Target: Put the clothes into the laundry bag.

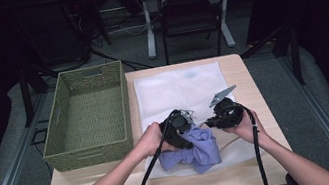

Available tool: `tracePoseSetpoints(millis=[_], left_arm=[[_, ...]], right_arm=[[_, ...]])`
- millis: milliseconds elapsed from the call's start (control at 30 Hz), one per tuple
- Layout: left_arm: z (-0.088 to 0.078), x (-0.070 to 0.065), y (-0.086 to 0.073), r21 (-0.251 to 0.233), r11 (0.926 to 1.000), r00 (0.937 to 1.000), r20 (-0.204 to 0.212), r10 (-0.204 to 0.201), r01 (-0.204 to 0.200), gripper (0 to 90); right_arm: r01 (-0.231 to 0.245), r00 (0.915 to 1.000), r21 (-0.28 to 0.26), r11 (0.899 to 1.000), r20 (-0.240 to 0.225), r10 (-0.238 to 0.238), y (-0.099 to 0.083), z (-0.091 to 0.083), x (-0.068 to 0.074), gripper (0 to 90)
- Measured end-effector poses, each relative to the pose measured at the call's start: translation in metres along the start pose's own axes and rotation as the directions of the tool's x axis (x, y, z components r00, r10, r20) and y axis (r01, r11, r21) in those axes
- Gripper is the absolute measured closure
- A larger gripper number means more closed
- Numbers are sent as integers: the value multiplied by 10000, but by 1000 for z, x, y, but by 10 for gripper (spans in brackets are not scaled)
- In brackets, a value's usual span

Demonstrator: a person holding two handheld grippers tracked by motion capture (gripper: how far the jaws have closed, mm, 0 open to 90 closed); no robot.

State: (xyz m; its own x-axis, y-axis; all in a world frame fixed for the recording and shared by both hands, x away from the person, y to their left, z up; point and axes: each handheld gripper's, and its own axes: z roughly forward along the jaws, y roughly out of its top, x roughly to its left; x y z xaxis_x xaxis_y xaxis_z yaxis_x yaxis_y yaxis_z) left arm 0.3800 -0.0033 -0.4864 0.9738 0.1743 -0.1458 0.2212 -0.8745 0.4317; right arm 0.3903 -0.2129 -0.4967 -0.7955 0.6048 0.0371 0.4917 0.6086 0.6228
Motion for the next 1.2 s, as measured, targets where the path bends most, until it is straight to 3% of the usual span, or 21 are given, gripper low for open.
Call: tracePoseSetpoints(millis=[367,633,833,1000,1100,1200], left_arm=[[30,13,-20,-180,9934,9934,201,-1131,1134,715],[42,21,-27,-440,9867,9875,263,-1554,1565,705],[44,21,-29,-570,9846,9861,218,-1644,1654,692],[42,18,-28,-515,9883,9896,81,-1436,1438,653],[40,15,-27,-443,9906,9915,-95,-1297,1292,581],[36,11,-25,-418,9925,9929,-258,-1159,1148,442]], right_arm=[[43,10000,37,10000,-87,-43,-1,0,4,871],[81,9999,185,9998,-114,-79,-2,1,4,871],[61,9999,237,9997,-108,-59,-2,1,4,871],[26,9999,235,9997,-102,-24,-2,1,4,871],[31,9999,193,9998,-101,-29,-3,1,4,871],[-17,10000,184,9998,-92,19,-3,1,4,871]])
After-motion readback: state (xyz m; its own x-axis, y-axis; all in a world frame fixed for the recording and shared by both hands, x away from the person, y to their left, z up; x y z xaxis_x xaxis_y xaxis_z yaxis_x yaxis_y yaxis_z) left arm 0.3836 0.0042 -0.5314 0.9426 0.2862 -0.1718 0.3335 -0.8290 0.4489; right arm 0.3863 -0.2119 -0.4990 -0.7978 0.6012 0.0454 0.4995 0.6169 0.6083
